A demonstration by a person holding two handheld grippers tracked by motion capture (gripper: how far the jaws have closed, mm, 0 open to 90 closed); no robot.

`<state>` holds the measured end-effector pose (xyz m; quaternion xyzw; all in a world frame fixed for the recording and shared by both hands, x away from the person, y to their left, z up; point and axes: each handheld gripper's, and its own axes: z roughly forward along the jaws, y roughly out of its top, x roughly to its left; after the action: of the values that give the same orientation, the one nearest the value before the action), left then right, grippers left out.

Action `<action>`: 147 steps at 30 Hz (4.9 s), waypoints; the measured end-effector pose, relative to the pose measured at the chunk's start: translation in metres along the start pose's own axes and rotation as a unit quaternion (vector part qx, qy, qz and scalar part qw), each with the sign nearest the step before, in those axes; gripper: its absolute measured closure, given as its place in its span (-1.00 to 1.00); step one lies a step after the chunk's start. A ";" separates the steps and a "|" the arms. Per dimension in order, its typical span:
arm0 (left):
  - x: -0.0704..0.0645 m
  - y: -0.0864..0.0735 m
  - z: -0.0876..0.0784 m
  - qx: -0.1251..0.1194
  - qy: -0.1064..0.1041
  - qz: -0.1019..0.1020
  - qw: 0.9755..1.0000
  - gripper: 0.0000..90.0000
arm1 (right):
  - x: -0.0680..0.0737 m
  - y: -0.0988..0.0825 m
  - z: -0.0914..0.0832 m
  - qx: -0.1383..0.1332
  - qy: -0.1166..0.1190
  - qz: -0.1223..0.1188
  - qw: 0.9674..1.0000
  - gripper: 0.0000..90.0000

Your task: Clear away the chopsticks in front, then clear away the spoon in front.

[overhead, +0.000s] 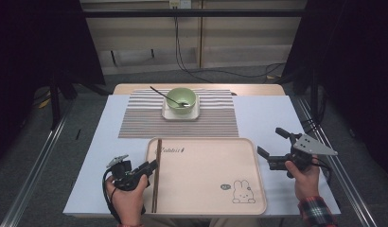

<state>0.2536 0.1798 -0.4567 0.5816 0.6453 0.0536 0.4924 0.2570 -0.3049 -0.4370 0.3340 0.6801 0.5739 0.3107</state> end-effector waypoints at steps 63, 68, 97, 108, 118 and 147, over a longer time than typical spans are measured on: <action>-0.005 0.123 0.095 -0.090 0.013 0.083 0.992 -0.79 | 0.000 -0.001 0.006 0.007 0.005 -0.004 1.000 -0.96; -0.001 0.127 0.101 -0.095 0.018 0.073 0.993 -0.80 | 0.000 -0.001 0.005 0.006 0.004 -0.005 1.000 -0.96; 0.007 0.148 0.140 -0.131 0.045 0.071 0.988 -0.63 | 0.001 -0.002 0.002 0.010 0.005 -0.014 1.000 -0.96; 0.007 0.154 0.162 -0.140 0.038 0.064 0.987 -0.29 | 0.001 -0.002 0.002 0.009 0.001 -0.015 1.000 -0.96; 0.011 0.158 0.182 -0.142 0.041 0.042 0.988 0.03 | 0.001 -0.002 0.004 0.011 0.001 -0.016 1.000 -0.96; 0.001 0.154 0.210 -0.163 0.023 0.027 0.986 0.82 | -0.001 -0.003 0.003 0.019 0.004 -0.021 1.000 -0.96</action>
<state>0.5080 0.1240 -0.4656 0.5094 0.6228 0.1847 0.5644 0.2603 -0.3045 -0.4400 0.3227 0.6989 0.5559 0.3136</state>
